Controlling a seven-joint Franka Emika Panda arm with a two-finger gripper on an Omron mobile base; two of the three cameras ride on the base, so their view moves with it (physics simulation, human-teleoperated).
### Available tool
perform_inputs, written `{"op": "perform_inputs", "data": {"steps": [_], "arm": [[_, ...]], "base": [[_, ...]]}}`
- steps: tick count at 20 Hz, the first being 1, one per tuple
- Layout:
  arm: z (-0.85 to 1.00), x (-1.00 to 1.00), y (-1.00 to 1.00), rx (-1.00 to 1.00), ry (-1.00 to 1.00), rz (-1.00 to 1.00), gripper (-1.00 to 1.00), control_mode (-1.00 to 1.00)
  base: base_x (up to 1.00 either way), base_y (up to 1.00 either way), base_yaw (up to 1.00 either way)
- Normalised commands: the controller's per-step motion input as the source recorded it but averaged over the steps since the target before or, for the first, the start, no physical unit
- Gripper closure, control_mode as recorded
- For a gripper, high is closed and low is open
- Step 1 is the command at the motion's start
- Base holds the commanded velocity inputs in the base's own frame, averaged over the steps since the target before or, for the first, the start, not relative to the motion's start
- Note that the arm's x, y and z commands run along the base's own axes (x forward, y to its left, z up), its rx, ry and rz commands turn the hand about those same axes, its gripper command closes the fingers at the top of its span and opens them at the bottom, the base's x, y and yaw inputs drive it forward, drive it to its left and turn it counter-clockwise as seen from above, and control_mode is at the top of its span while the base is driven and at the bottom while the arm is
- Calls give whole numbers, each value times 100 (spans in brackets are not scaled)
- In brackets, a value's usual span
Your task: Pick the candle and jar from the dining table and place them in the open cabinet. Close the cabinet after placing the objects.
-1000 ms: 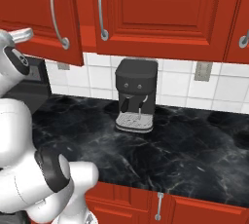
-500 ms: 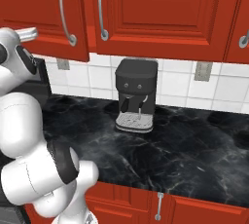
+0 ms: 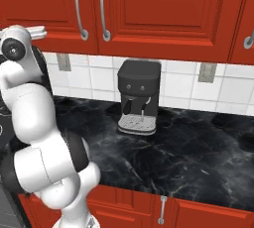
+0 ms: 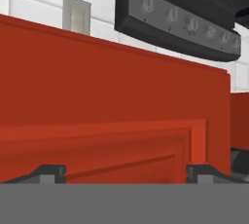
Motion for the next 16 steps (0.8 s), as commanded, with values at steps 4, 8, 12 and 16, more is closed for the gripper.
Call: {"op": "perform_inputs", "data": {"steps": [4,8,12,16], "arm": [[0,45,-10,5,0,8,-100,-100],[0,45,-10,5,0,8,-100,-100],[0,43,-9,5,0,7,-100,-100],[0,33,-2,2,2,5,-100,-100]], "base": [[0,0,0],[0,0,0],[0,0,0],[0,0,0]]}}
